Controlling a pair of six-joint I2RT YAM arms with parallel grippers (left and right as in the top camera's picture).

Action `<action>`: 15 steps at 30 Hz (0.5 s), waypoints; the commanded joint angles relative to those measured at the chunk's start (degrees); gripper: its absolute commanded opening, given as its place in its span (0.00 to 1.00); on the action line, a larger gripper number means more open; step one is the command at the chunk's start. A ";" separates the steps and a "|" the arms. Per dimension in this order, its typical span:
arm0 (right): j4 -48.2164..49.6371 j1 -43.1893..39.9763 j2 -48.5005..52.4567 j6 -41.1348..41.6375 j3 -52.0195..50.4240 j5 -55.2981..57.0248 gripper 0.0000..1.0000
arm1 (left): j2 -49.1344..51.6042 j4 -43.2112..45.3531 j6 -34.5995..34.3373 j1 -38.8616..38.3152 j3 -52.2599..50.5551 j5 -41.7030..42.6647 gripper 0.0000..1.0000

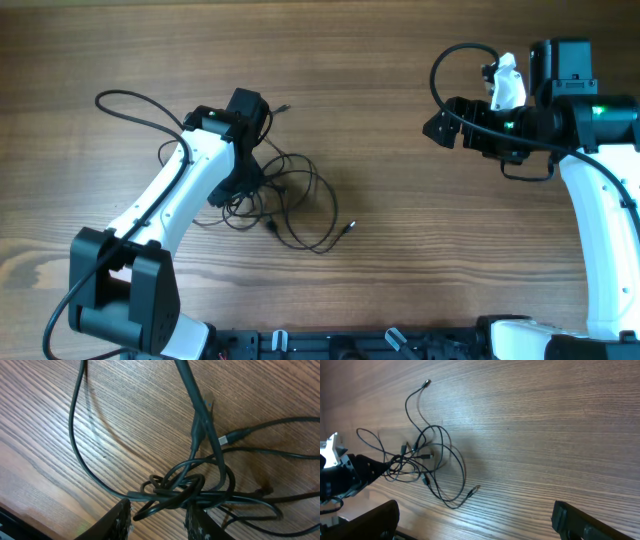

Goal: Untangle cables

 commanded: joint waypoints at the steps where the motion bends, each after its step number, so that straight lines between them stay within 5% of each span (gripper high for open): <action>1: 0.13 0.44 0.35 -0.96 -0.15 -0.70 1.00 | 0.52 -0.11 2.95 0.42 -0.50 2.93 0.37; 15: 0.26 0.44 0.44 -0.94 -0.15 -0.70 1.00 | 0.52 0.13 5.18 5.05 -0.50 0.31 0.36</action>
